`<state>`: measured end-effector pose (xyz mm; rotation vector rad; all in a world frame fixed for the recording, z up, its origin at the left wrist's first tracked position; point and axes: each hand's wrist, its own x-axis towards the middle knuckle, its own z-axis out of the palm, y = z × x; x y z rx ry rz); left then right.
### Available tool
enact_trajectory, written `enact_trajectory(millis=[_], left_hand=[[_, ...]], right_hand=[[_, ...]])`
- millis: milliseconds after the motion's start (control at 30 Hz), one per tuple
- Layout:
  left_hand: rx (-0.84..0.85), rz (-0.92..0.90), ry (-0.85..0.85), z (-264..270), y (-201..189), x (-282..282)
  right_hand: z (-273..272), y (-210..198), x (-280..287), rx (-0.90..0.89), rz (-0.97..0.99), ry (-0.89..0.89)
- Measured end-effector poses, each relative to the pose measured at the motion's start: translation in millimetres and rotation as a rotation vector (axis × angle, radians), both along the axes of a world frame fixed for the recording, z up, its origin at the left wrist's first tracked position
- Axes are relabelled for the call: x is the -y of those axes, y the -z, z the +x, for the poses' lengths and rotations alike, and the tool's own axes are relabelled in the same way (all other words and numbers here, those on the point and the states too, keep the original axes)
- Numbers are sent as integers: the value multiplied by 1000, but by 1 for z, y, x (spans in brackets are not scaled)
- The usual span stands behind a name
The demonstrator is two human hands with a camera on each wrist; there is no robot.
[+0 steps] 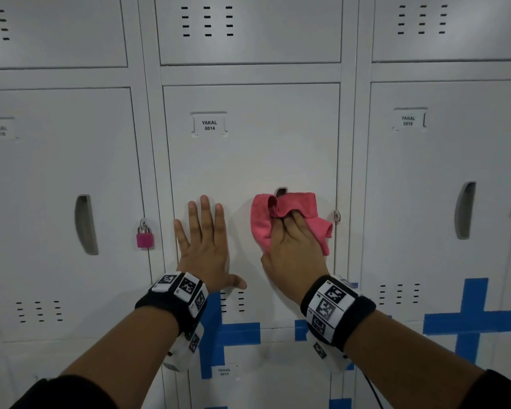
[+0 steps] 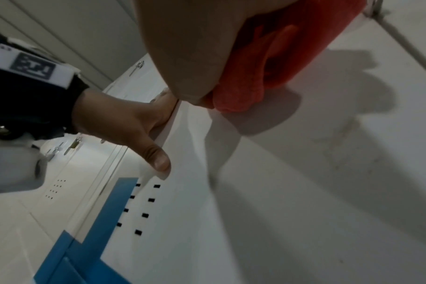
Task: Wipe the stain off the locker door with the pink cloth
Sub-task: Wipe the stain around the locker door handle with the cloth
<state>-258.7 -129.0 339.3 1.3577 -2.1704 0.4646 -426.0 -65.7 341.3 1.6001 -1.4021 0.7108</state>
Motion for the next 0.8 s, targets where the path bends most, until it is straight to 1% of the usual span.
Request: enact_trajectory(millis=[100,200,300,333,367,433,500,567,667,733,800], left_hand=[[2,6,0,0,-1,-1],[-1,12,5,-1,-2,-3],[-11,27,7,-1,-3,-4],[-11,31,8,-1,-3,-4],[-12,32,9,-1,-3,-5],[-11,39,18,0,-4,-6],[-10,46,23,1,-5,-7],[-10,51,17,1,-5,-6],[-5,41,3,0,-4,-4],[-3,40,4,0,-5,-4],[-2,38,3,0,-4,-4]], right_hand=[[-1,6,-3,-98,67,78],[-2,1,-9,-204,77,133],[-1,-6,-18,-298,155,174],[-3,-9,-19,-294,171,157],[-5,-13,-20,-258,198,98],[-15,-20,-21,-199,255,-70],[-26,-28,-24,-245,288,-115],[-39,-36,-26,-299,238,-144],[-52,-56,-28,-274,16,-217],[-51,-69,-26,-315,-13,-189],[-45,-75,-24,-373,46,-116]])
